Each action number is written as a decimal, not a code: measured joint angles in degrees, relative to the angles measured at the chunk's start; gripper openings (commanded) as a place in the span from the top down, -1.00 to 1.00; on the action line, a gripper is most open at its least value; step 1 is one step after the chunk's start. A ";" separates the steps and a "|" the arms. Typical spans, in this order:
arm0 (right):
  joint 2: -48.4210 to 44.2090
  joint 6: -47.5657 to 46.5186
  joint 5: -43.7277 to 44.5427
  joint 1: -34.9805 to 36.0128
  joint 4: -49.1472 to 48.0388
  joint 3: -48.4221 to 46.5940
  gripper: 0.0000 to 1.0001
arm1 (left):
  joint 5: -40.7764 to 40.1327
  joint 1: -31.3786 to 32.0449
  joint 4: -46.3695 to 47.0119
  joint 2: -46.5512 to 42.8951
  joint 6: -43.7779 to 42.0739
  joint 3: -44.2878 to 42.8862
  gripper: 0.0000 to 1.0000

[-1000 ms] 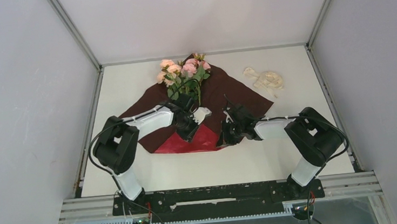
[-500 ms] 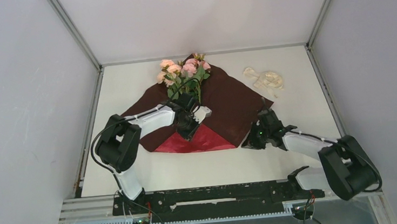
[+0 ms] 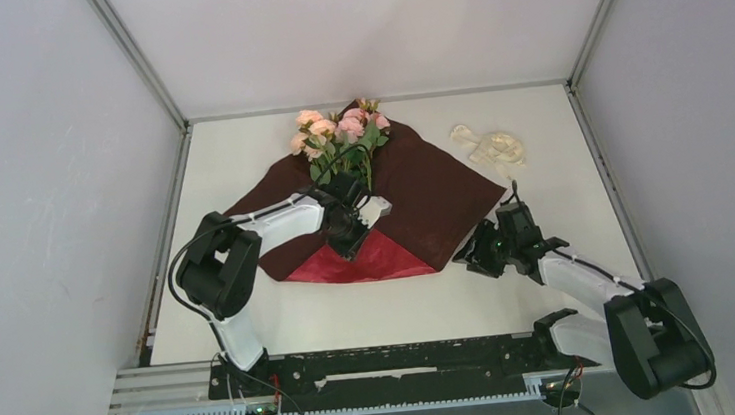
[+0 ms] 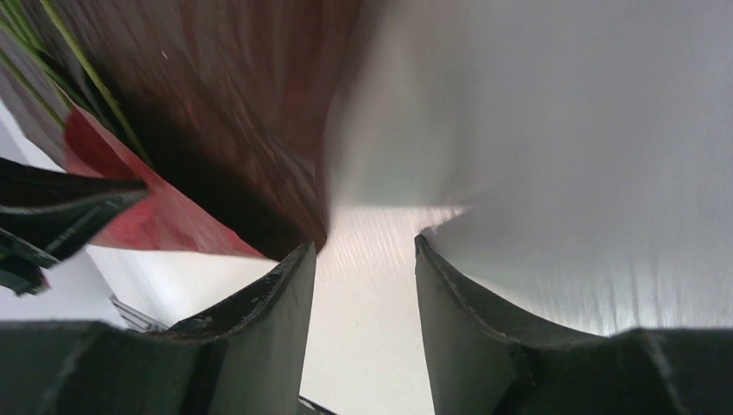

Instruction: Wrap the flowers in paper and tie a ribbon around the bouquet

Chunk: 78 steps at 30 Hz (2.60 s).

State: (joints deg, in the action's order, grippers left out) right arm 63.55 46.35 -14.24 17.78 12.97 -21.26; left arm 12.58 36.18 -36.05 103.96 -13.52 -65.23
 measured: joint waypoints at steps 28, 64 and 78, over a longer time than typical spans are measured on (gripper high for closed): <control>6.10 -10.19 -1.05 6.51 -5.70 -20.02 1.00 | 0.28 -0.02 0.79 0.42 1.09 -0.17 0.85; 16.63 -14.47 10.08 31.21 -7.91 -22.58 -0.06 | 8.59 -4.50 -0.17 3.30 5.18 -2.40 0.85; 16.63 -6.03 27.87 31.91 -4.07 -19.58 -0.28 | 8.63 -4.50 -0.17 3.30 5.16 -2.40 0.85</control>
State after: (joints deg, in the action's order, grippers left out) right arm 80.18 40.32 13.63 49.69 8.91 -40.84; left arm 21.21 31.68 -36.23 107.26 -8.36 -67.64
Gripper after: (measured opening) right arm 0.625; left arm 0.076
